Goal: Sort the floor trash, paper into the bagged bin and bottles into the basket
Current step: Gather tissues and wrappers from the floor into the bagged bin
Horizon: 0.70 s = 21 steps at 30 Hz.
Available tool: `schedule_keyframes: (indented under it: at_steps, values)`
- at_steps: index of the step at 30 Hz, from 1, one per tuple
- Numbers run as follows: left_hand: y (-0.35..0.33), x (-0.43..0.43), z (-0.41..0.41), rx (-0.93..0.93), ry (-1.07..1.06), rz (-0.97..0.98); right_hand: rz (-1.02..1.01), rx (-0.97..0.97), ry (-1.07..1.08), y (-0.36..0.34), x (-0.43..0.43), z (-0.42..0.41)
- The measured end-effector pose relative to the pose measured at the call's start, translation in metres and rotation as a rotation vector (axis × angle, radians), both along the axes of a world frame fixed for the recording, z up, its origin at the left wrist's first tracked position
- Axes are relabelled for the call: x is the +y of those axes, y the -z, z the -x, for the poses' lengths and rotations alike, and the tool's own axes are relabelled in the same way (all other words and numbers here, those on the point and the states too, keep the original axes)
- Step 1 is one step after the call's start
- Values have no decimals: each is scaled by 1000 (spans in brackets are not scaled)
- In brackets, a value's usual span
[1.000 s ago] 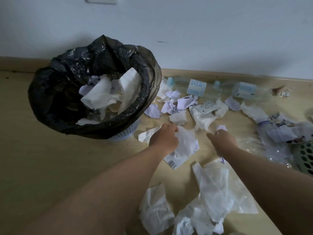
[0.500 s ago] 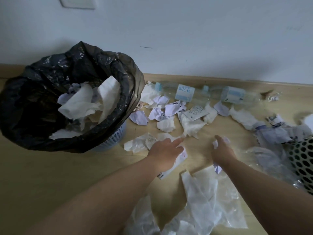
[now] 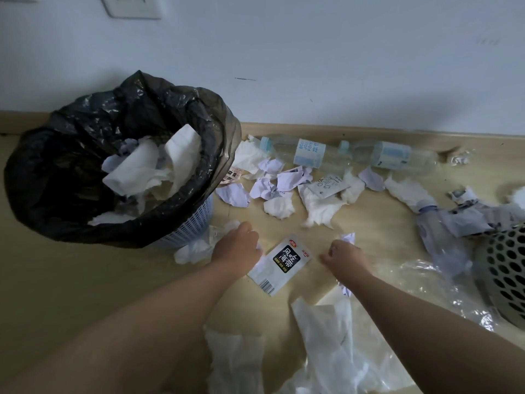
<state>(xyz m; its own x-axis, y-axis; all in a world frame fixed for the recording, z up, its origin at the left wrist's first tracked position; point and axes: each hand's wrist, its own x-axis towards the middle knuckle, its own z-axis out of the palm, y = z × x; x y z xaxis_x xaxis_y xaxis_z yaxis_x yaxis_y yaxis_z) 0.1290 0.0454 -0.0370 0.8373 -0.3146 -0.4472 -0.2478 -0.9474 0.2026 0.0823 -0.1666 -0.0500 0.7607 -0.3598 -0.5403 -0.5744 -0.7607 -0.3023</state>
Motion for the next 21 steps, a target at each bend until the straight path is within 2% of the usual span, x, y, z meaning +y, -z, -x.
schedule_keyframes:
  at_steps: [2, 6, 8, 13, 16, 21]
  values:
    - [0, 3, 6, 44, -19, 28, -16, -12, -13, -2, 0, 2]
    - [-6, 10, 7, 70, -226, 259, -40, -31, -30, -11, -2, 3]
    - [-10, 17, 5, 44, -274, 266, -44, -43, -35, -15, -2, 3]
    - [-21, 25, 6, -25, -207, 51, -16, -67, -92, -27, -1, 6]
    - [-25, 25, 8, -135, -123, -105, -12, -65, -117, -32, 3, 9]
    - [-28, 19, 5, -301, -105, -162, -27, -59, -131, -34, 7, 7]
